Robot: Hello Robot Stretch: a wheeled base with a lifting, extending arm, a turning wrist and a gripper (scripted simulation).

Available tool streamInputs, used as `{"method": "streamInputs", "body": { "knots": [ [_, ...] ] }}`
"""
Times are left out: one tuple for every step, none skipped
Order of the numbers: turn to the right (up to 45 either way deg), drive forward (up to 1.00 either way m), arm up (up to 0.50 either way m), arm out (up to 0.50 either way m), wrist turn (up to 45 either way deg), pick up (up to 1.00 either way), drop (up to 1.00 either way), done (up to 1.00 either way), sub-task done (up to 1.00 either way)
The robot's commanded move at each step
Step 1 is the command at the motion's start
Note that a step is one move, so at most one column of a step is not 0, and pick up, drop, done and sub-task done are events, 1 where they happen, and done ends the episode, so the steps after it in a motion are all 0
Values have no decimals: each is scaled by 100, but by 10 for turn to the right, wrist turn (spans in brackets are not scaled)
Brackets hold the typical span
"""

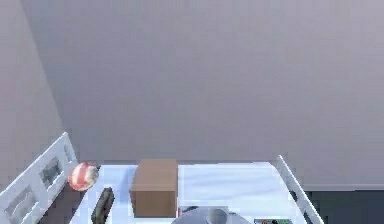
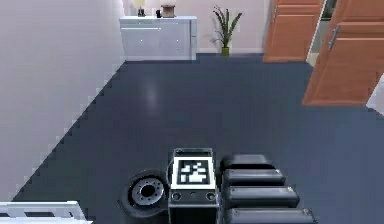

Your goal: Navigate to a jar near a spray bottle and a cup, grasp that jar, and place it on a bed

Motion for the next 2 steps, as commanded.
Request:
{"method": "streamInputs", "body": {
  "knots": [
    [0, 5, 0, 0, 0, 0, 0, 0, 0],
    [-420, 0, 0, 0, 0, 0, 0, 0, 0]
  ]
}}
